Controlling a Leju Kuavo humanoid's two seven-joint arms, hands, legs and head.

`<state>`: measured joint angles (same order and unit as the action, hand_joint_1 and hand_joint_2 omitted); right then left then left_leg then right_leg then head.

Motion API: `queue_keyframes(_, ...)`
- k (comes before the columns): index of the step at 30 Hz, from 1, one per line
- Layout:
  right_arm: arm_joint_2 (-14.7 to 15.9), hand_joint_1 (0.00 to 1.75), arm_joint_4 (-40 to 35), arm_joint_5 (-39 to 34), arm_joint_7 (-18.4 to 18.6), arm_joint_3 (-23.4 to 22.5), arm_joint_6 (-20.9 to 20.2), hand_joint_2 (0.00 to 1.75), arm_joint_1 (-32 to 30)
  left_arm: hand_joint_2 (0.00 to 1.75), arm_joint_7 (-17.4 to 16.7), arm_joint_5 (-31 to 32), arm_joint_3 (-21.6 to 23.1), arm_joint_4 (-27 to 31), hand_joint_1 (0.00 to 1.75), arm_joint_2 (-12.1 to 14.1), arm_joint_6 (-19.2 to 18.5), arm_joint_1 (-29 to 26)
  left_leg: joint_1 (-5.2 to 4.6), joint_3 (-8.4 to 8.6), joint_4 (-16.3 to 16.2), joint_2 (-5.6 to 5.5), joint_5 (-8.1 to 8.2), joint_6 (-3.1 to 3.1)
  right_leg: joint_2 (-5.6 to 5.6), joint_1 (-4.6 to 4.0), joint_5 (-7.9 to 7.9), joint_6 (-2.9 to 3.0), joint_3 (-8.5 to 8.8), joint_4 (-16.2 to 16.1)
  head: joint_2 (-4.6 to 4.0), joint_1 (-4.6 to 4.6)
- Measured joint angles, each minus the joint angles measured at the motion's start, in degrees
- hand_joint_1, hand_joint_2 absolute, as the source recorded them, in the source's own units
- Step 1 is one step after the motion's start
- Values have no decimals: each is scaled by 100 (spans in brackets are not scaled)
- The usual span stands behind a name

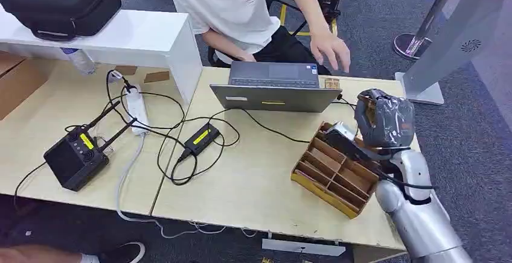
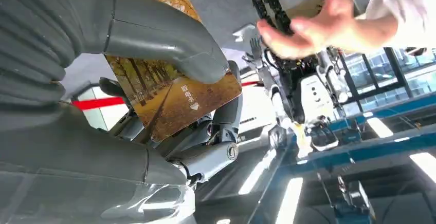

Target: Pass the card to the sensor for recognition and then transmit it.

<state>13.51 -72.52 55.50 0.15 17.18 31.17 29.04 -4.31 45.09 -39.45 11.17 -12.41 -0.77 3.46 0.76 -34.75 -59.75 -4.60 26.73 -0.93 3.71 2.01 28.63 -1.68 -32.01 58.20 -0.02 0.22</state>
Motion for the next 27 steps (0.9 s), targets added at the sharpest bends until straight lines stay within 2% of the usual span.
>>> queue_keyframes(5,24,175,234,-48,149,171,-169,175,841,175,-4,136,0,0,0,11,-31,14,0,-3,0,0,-3,0,1,0,-5,1,-2,4,0,2)
queue_keyframes(10,-2,175,940,151,284,464,-149,175,1909,175,-4,359,48,0,0,17,-120,44,2,-2,0,-3,-8,-1,-2,0,-6,3,-4,5,0,2)
queue_keyframes(17,-68,175,1432,142,291,660,-55,175,2346,175,-4,385,105,0,0,20,-122,47,2,-7,-1,-8,-7,-1,-6,-1,-5,2,-4,4,0,2)
queue_keyframes(20,-116,175,1622,416,383,754,-48,175,2485,175,-2,514,127,0,0,20,-179,55,1,-14,0,-6,-7,-1,-4,-1,-6,2,-8,5,0,0)
queue_keyframes(27,-481,175,2903,1165,628,1165,148,175,3243,175,9,754,258,0,0,24,-240,84,3,-10,-1,-6,-13,-8,-3,-1,-8,4,-10,7,0,2)
